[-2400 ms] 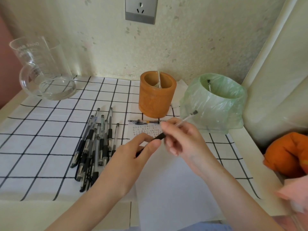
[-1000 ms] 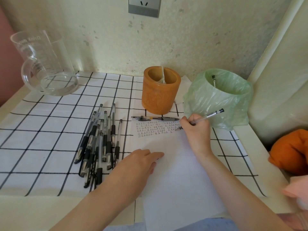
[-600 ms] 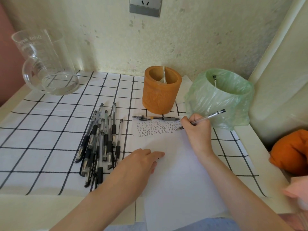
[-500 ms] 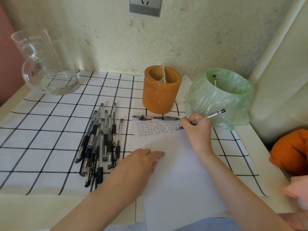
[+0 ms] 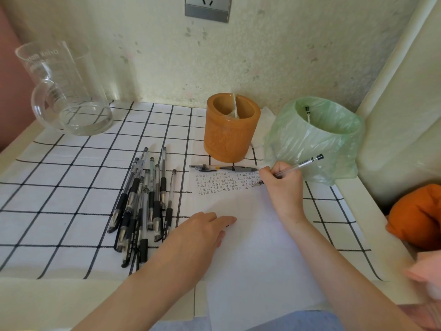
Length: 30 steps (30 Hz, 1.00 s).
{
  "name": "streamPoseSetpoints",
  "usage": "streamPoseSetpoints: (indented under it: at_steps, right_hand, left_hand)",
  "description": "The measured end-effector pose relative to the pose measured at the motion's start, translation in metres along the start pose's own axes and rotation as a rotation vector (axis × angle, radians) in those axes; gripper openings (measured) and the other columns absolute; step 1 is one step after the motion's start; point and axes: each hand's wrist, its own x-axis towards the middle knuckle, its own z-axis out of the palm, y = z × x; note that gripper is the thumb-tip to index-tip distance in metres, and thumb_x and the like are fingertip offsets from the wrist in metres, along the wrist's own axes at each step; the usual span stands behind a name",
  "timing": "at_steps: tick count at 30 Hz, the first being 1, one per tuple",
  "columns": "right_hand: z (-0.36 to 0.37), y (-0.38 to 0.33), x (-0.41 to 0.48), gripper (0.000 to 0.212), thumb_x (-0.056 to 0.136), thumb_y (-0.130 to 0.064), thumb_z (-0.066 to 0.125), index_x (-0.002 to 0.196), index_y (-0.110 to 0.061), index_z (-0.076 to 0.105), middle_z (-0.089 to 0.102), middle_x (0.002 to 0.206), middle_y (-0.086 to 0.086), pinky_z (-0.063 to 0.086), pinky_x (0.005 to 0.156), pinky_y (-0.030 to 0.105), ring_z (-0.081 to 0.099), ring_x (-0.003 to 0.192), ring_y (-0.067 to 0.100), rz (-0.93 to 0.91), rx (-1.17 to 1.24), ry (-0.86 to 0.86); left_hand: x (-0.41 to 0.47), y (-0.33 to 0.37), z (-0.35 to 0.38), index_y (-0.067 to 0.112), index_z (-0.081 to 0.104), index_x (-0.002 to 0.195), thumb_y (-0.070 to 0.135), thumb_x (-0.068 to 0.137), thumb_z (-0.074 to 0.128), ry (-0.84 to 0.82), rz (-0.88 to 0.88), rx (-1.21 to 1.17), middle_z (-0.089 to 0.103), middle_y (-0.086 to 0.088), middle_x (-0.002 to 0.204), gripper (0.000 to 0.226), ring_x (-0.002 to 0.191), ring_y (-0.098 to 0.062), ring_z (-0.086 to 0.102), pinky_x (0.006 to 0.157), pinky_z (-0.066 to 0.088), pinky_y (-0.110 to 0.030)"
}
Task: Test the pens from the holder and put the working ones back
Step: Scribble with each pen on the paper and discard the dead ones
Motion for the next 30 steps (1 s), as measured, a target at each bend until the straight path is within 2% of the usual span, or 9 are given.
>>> streamPoseSetpoints:
  at_steps: [6, 12, 17, 23, 25, 28, 30]
  right_hand:
    - [-0.0009, 0.002, 0.0014, 0.038, 0.079, 0.0, 0.06, 0.051, -0.013, 0.038, 0.031, 0.045, -0.008, 0.024, 0.045, 0.016, 0.028, 0.044, 0.004, 0.012, 0.015, -0.002]
    - [-0.0003, 0.0016, 0.0009, 0.033, 0.077, 0.0, 0.061, 0.054, -0.009, 0.04, 0.032, 0.049, -0.001, 0.024, 0.047, 0.02, 0.027, 0.047, 0.004, 0.007, -0.006, -0.026]
    - [-0.0014, 0.0, 0.0, 0.035, 0.077, 0.002, 0.061, 0.053, -0.011, 0.038, 0.03, 0.049, -0.002, 0.022, 0.045, 0.018, 0.026, 0.046, 0.004, 0.02, 0.004, -0.025]
    - [-0.0004, -0.002, -0.0005, 0.039, 0.077, 0.002, 0.06, 0.051, -0.013, 0.036, 0.03, 0.046, -0.006, 0.022, 0.044, 0.016, 0.027, 0.043, 0.004, 0.013, -0.011, -0.017]
    - [0.0001, -0.0028, -0.0006, 0.039, 0.076, 0.003, 0.06, 0.051, -0.013, 0.035, 0.028, 0.046, -0.006, 0.021, 0.043, 0.016, 0.025, 0.043, 0.005, 0.017, -0.013, -0.003]
    - [0.0002, -0.003, -0.0003, 0.04, 0.075, 0.004, 0.058, 0.051, -0.014, 0.032, 0.025, 0.042, -0.011, 0.02, 0.043, 0.016, 0.023, 0.043, 0.005, 0.018, -0.008, 0.008]
    - [0.0, -0.003, -0.0002, 0.041, 0.075, 0.005, 0.058, 0.051, -0.014, 0.031, 0.024, 0.042, -0.011, 0.019, 0.042, 0.016, 0.022, 0.043, 0.005, 0.013, -0.009, 0.008]
  left_hand:
    - [0.001, 0.0003, 0.001, 0.034, 0.034, 0.139, 0.02, 0.1, 0.029, -0.006, -0.007, 0.024, 0.041, 0.012, 0.09, 0.042, 0.087, -0.003, 0.035, 0.084, 0.042, -0.026]
    - [0.0012, -0.0005, 0.0021, 0.032, 0.036, 0.139, 0.016, 0.099, 0.033, -0.004, -0.006, 0.004, 0.043, 0.011, 0.089, 0.042, 0.087, -0.004, 0.038, 0.083, 0.043, -0.029]
    - [0.0012, -0.0011, 0.0035, 0.031, 0.037, 0.138, 0.015, 0.099, 0.034, 0.011, 0.007, -0.009, 0.044, 0.01, 0.089, 0.042, 0.09, -0.007, 0.043, 0.084, 0.043, -0.03]
    - [0.0017, -0.0018, 0.0038, 0.03, 0.038, 0.138, 0.016, 0.099, 0.033, 0.033, 0.024, -0.012, 0.045, 0.009, 0.089, 0.042, 0.088, -0.005, 0.039, 0.083, 0.044, -0.03]
    - [0.0008, -0.0021, 0.0044, 0.028, 0.043, 0.136, 0.016, 0.099, 0.033, 0.03, 0.027, -0.037, 0.047, 0.008, 0.086, 0.04, 0.086, -0.008, 0.042, 0.081, 0.046, -0.033]
    - [0.0003, -0.0034, 0.005, 0.021, 0.056, 0.126, 0.014, 0.092, 0.037, 0.087, 0.086, -0.078, 0.048, 0.007, 0.075, 0.04, 0.076, -0.015, 0.05, 0.069, 0.053, -0.041]
    - [0.0004, -0.0026, 0.0042, 0.022, 0.053, 0.128, 0.014, 0.095, 0.036, 0.081, 0.071, -0.058, 0.048, 0.007, 0.078, 0.038, 0.079, -0.015, 0.049, 0.072, 0.051, -0.038]
